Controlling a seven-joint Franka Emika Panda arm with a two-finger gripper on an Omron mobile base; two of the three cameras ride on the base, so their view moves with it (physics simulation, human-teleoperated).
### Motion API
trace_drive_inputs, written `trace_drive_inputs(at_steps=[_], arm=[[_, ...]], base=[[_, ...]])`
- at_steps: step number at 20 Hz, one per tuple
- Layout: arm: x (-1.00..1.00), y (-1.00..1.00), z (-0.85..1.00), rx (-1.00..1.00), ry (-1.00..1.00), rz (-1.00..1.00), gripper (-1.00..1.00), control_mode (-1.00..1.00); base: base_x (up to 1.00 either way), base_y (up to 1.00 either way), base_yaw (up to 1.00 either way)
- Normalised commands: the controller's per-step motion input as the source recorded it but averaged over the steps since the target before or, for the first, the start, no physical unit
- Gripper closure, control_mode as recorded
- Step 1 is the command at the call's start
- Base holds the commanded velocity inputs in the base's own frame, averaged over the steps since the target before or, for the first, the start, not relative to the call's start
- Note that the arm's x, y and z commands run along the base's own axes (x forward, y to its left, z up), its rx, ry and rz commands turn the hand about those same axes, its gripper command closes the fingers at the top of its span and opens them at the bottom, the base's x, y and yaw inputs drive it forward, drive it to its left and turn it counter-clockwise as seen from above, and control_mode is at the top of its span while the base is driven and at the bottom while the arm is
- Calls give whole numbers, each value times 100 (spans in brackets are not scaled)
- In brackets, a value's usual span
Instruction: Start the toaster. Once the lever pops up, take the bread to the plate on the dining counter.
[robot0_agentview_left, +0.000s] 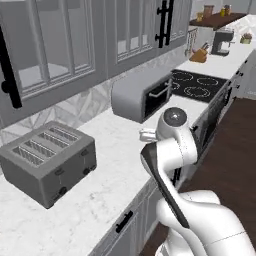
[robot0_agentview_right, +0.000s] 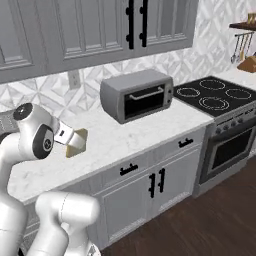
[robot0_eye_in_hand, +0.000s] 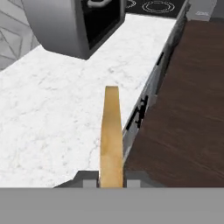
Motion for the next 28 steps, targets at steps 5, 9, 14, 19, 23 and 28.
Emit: trace_drive_inputs(at_steps=[5,9,14,19,23,28], arm=[[0,0,0,0,0,0,100,100],[0,0,0,0,0,0,100,100],[0,0,0,0,0,0,100,100],[0,0,0,0,0,0,100,100],[0,0,0,0,0,0,100,100],[0,0,0,0,0,0,100,100]], base=[[3,-7,-91],[26,-5,-87],[38,-32,-67],[55,-47,-45],[77,-56,-38],[92,-69,-37]])
